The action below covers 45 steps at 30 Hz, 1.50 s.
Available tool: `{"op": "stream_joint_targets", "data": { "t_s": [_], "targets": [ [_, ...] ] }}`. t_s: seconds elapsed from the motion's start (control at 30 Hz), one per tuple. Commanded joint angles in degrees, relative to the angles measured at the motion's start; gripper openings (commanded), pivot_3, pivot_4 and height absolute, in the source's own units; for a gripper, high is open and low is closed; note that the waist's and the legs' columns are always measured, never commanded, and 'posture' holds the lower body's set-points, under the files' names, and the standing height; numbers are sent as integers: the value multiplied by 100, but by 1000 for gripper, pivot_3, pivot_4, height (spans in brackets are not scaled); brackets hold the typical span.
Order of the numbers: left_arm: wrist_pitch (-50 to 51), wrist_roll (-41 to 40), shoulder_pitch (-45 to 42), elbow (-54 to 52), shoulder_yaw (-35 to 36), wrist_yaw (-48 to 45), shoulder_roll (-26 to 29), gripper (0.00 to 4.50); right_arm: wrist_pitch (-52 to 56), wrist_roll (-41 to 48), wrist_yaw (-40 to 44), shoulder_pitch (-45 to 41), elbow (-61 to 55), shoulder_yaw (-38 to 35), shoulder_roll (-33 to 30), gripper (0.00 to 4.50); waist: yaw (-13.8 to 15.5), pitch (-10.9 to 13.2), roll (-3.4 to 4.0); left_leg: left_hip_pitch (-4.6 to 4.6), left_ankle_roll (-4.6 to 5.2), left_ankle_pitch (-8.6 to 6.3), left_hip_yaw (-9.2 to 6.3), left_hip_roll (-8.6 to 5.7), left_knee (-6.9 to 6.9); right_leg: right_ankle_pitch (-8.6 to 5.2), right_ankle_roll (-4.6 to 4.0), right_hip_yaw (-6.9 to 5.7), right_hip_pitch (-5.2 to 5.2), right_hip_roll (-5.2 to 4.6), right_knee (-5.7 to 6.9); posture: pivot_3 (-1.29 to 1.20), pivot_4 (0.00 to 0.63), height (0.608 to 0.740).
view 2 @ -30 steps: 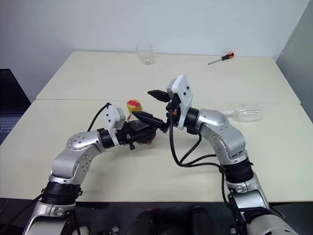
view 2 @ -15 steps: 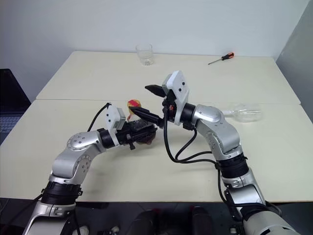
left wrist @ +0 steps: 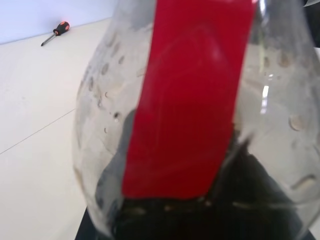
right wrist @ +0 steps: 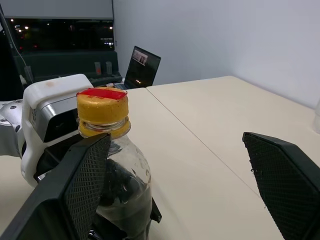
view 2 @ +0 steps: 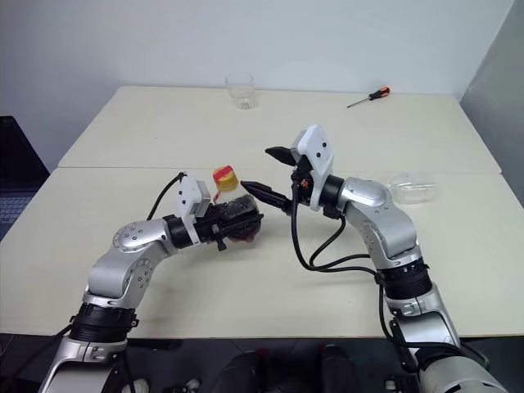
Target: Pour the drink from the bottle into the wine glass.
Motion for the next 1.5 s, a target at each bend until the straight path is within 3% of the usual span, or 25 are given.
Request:
{"op": "stream_joint_targets", "data": {
  "t_s": [0.03,0.47,0.7,1.0,1.5],
  "targets": [
    [-177,-33,-154,-195,103,-30,-11,1755,-68,-6,-56,-85,-112,-139,3,4489,0,0,0,0,0,0,0,0,0,0,0,0,0,0,0,0,150,740],
    [-210,-39,-56,-224,158,-70,70,1755,285,368,180,417,-880,-256,-511,4489,7,0,0,0,0,0,1,-2,2,0,0,1,2,-1,-1,0,150,740],
    [-231,-41,-90,-190,129,-71,60,1755,538,515,-119,367,-1193,-106,-126,4489,-1,0,0,0,0,0,-3,2,0,0,0,-1,1,2,0,0,150,740],
    [-266,-21,-125,-134,89,-74,7,1755,335,190,-353,3,-718,26,333,4489,1,0,0,0,0,0,-2,-1,2,0,0,-1,1,1,0,0,150,740],
    [-246,-30,-97,-169,104,-45,14,1755,67,18,-288,-241,-359,150,589,4489,-1,0,0,0,0,0,0,-1,1,0,0,0,1,1,0,0,150,740]
  ]
}}
